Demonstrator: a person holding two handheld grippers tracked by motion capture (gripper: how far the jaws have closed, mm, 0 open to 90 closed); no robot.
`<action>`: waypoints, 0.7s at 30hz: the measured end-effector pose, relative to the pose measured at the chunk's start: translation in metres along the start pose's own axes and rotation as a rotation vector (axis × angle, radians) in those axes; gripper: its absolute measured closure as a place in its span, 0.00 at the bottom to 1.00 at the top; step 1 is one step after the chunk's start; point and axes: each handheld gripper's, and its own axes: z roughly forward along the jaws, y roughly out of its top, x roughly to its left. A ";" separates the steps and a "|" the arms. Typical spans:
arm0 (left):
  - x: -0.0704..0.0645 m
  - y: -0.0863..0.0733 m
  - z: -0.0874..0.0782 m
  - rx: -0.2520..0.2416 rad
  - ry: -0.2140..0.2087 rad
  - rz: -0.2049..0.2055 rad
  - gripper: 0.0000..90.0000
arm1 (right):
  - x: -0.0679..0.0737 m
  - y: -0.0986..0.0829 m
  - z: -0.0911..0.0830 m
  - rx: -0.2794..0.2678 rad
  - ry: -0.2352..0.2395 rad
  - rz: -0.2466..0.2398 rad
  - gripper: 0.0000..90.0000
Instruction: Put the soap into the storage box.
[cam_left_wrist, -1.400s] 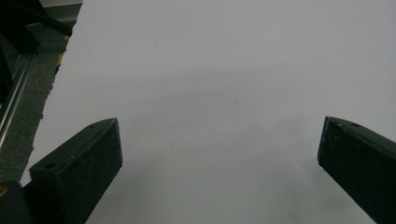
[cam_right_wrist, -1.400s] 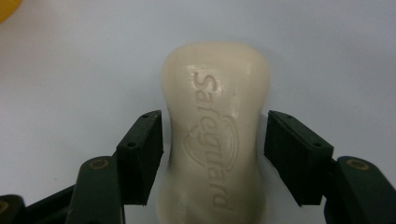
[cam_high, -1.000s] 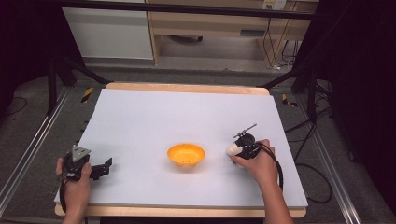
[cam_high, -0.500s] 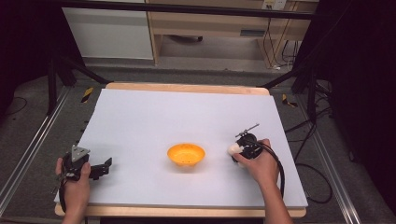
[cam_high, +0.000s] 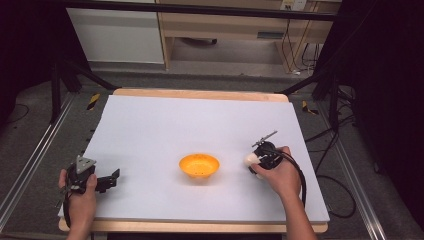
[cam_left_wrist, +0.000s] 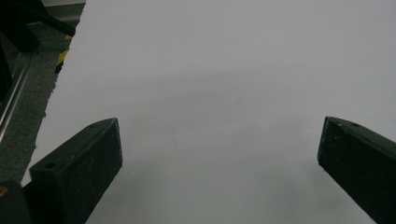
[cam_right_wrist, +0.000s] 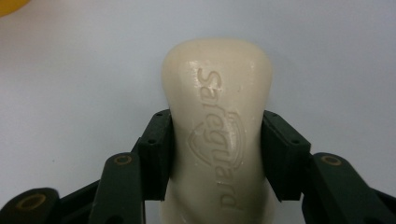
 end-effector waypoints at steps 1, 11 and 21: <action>0.000 0.000 0.000 0.000 0.001 0.000 0.00 | 0.000 0.001 -0.001 -0.003 0.010 -0.001 0.55; 0.000 0.000 0.000 0.000 0.001 -0.001 0.00 | 0.006 0.010 -0.007 -0.036 0.041 -0.067 0.55; 0.000 0.000 0.000 0.000 -0.003 0.000 0.00 | 0.014 0.019 -0.014 -0.060 0.096 -0.165 0.55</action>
